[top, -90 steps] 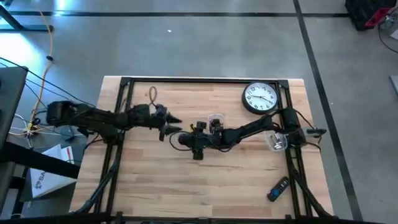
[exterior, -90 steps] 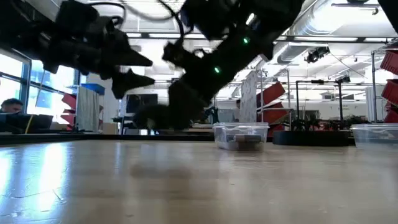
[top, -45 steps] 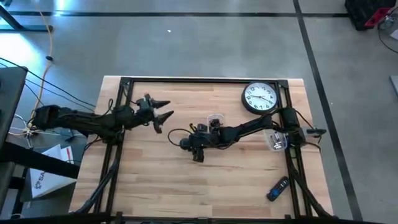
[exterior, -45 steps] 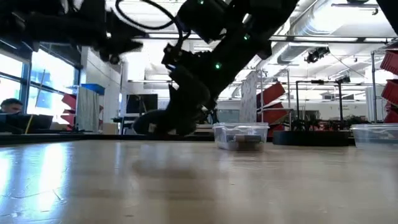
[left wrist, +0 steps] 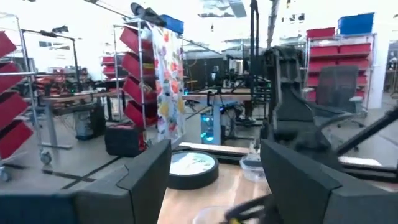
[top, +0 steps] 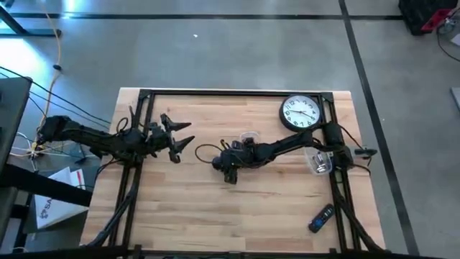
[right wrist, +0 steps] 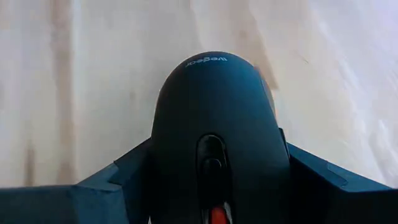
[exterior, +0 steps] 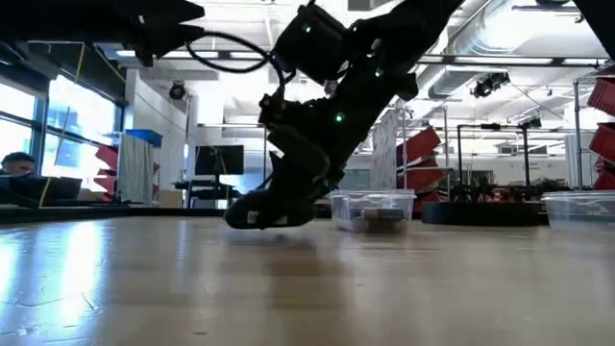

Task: Insert battery
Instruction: Insert the brown battery into the mouse's battery compartment, then remove the black cover of the remote

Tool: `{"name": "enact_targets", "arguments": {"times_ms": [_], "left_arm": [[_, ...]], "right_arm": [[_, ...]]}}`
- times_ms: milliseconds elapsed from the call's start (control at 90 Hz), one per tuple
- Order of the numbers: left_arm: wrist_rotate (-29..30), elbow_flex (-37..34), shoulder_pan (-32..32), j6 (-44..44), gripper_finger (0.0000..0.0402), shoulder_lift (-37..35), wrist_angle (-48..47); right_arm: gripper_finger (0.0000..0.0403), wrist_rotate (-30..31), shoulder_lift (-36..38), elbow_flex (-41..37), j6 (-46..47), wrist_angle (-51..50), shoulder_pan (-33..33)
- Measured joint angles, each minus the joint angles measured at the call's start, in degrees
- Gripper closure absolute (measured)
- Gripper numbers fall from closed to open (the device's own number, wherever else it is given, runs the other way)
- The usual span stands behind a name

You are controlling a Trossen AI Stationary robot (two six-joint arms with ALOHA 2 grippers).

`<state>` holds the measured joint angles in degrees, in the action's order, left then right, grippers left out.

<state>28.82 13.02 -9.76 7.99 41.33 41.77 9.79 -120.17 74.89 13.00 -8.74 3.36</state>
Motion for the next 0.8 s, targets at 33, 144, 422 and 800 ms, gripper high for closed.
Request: {"name": "enact_targets", "arguments": {"times_ms": [33,144,422,800], "left_arm": [[0.17,0.0,-0.39,0.18,0.0172,-0.06,0.48],[0.33,0.0,-1.37,1.2,0.0172,-0.03,1.0],[0.35,0.0,-2.0,1.18,0.0172,-0.05,1.15],[0.37,0.0,-3.3,2.23,0.0172,-0.05,1.19]], "right_arm": [[0.0158,0.55,-0.05,0.05,1.02,-0.71,-0.44],[0.015,0.11,-0.05,0.09,2.59,-2.66,-1.68],[0.0119,-1.76,-0.05,0.14,2.22,-4.77,-1.89],[0.0107,-1.2,6.21,3.57,1.51,-17.78,-1.47]]}}
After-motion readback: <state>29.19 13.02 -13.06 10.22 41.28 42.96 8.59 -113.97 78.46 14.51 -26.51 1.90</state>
